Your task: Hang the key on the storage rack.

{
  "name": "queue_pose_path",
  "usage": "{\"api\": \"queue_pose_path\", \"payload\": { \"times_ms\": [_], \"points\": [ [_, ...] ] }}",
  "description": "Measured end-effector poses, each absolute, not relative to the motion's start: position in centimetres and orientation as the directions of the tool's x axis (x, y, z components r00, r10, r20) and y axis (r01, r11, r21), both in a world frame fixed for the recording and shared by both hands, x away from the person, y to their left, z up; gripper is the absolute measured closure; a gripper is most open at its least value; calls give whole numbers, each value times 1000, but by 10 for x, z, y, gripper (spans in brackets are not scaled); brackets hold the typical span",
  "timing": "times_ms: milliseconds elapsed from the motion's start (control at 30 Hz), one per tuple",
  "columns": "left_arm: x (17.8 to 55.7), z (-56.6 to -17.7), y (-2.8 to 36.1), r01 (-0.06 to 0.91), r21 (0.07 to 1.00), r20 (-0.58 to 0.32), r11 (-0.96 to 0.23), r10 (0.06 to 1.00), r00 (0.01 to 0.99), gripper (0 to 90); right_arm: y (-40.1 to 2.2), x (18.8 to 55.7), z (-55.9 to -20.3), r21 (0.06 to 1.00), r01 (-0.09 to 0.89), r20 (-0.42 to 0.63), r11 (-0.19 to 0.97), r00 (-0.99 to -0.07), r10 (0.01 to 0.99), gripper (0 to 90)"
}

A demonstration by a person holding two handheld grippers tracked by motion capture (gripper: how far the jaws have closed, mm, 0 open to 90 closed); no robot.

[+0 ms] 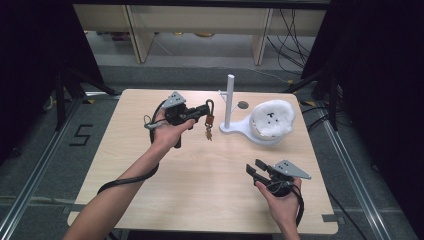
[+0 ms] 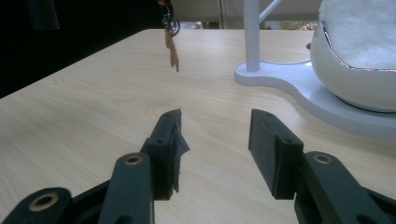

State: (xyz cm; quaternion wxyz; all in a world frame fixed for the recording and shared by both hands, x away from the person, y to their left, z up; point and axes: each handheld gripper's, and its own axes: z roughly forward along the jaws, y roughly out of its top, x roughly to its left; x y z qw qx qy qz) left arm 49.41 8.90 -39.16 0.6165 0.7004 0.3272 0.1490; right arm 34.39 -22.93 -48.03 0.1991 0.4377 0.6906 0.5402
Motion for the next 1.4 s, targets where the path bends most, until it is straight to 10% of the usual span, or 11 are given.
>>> {"api": "queue_pose_path", "payload": {
  "times_ms": [1400],
  "points": [
    [540, -383, 59, 312, 948, -191, -71, 655, 731, 842, -229, 343, -486, 903, 430, 242, 3, -514, 823, 541]
  ]
}}
